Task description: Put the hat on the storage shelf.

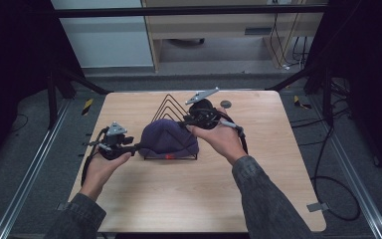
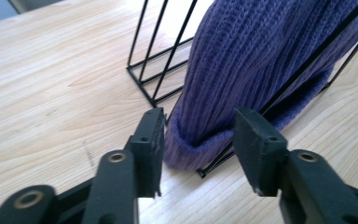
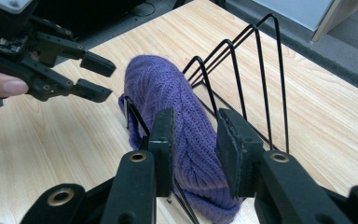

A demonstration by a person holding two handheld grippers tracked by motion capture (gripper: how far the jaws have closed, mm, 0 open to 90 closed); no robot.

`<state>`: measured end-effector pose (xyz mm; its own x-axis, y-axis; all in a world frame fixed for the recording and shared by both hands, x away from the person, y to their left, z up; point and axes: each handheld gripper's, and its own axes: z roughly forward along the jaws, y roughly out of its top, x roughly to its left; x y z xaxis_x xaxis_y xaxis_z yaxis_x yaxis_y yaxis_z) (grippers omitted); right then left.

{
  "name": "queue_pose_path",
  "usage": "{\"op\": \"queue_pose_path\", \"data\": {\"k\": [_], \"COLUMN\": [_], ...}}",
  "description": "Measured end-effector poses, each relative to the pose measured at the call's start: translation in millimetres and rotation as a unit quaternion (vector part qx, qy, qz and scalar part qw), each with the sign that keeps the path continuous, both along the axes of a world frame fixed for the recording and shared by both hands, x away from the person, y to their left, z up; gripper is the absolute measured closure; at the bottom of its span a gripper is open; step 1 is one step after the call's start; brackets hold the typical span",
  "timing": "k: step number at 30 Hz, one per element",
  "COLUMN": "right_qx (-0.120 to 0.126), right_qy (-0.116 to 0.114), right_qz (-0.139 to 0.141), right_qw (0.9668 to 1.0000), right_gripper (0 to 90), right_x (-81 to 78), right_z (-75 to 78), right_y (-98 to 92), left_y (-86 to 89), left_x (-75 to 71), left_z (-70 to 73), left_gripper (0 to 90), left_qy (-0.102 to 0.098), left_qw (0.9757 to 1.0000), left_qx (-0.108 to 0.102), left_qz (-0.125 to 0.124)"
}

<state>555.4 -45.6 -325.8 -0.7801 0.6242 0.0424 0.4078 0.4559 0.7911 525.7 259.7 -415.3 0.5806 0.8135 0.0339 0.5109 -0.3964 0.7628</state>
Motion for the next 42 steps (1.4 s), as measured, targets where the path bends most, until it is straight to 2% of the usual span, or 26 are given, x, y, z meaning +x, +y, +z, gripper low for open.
{"op": "queue_pose_path", "data": {"k": [2,4,6,9,12,14,16,18,20,23,29,34,42], "right_qx": [-0.001,-0.003,-0.003,-0.003,-0.003,-0.003,0.000,-0.002,0.002,0.002,0.003,0.002,0.006], "right_qy": [-0.002,-0.002,-0.004,-0.009,-0.011,-0.011,-0.012,-0.014,-0.014,-0.017,-0.022,-0.028,-0.028], "right_qz": [-0.002,0.000,0.002,0.003,0.002,0.002,0.002,0.000,-0.001,-0.004,-0.020,-0.030,-0.040], "right_qw": [1.0000,1.0000,1.0000,1.0000,0.9999,0.9999,0.9999,0.9999,0.9999,0.9998,0.9995,0.9992,0.9988], "right_gripper": [67.5,67.6,67.4,66.7,64.9,63.5,61.5,58.7,55.8,50.9,41.8,34.9,26.9], "right_x": [-0.7,-1.7,-4.1,-8.3,-11.3,-13.2,-15.3,-18.0,-21.2,-24.6,-30.0,-34.2,-39.9], "right_z": [0.7,0.9,1.2,0.7,0.5,0.4,0.4,0.4,0.6,0.9,2.9,4.2,6.3], "right_y": [-0.8,-1.2,-1.5,-3.0,-4.9,-5.6,-6.3,-7.2,-8.8,-12.4,-23.5,-33.6,-45.0], "left_y": [3.3,7.0,11.8,17.3,20.6,20.2,21.5,25.7,29.5,35.7,38.5,38.1,35.3], "left_x": [-3.6,-6.9,-11.0,-15.6,-21.1,-22.2,-21.2,-21.2,-21.9,-22.1,-19.1,-16.7,-16.2], "left_z": [-2.6,-6.4,-8.9,-13.7,-22.6,-28.8,-32.1,-35.5,-42.0,-51.9,-63.1,-67.6,-73.7], "left_gripper": [48.1,45.0,40.3,34.2,27.5,18.1,14.6,13.5,12.6,11.6,9.1,8.3,6.8], "left_qy": [0.001,0.003,-0.004,-0.006,-0.002,0.002,0.007,0.009,0.021,0.041,0.067,0.077,0.093], "left_qw": [1.0000,0.9999,0.9997,0.9996,0.9990,0.9983,0.9981,0.9976,0.9970,0.9956,0.9940,0.9931,0.9923], "left_qx": [-0.001,-0.008,-0.019,-0.015,-0.024,-0.007,0.000,0.000,-0.003,0.007,0.020,0.020,0.036], "left_qz": [0.004,0.009,0.015,0.022,0.038,0.058,0.062,0.068,0.075,0.084,0.084,0.086,0.074]}}
